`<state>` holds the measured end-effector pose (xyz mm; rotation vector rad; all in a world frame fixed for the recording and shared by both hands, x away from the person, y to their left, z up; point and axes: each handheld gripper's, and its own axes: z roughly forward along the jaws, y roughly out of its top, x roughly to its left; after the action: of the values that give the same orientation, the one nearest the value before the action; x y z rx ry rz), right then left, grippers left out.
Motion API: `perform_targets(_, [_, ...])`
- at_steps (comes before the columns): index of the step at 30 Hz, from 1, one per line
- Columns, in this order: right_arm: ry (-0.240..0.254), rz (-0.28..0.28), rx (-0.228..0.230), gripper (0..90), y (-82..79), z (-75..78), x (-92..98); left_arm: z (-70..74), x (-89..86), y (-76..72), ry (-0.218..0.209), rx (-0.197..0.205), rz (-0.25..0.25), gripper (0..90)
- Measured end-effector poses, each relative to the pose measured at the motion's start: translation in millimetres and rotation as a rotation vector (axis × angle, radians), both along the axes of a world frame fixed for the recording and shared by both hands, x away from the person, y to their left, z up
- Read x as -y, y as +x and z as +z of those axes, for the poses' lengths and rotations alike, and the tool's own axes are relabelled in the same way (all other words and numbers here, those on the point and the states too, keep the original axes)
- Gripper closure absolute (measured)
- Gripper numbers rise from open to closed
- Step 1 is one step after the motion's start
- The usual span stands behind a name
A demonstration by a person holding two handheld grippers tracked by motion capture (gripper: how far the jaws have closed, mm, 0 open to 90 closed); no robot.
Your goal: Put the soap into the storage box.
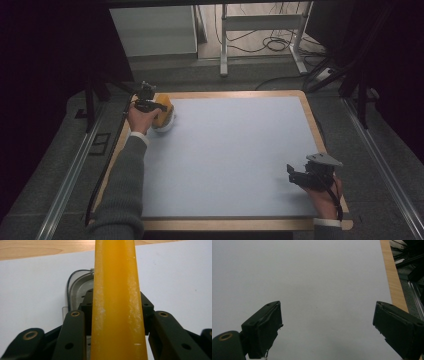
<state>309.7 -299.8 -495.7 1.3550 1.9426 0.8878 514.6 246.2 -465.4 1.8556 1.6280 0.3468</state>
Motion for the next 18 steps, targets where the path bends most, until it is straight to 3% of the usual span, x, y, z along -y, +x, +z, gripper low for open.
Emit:
perform_targets(3, [-0.002,-0.002,-0.002,8.7,0.3,-0.4,0.0,-4.3,-2.7,2.1,0.016,-0.011,0.005,61.2])
perform_targets(10, [-0.006,0.002,-0.007,8.7,0.9,-1.7,-1.3,-15.2,-1.5,5.7,-0.023,-0.015,0.005,60.2])
perform_targets(11, [-0.006,0.002,-0.008,8.7,0.9,-1.7,-1.2,-14.2,0.1,4.9,-0.031,0.005,0.023,56.6])
perform_targets(13, [-0.005,0.001,-0.008,8.7,0.8,-1.8,-0.8,-9.7,0.7,3.1,-0.004,0.018,0.014,43.2])
perform_targets(18, [-0.006,0.004,-0.007,8.7,0.9,-1.9,-1.6,-0.6,-2.6,-5.0,0.052,0.032,0.015,26.3])
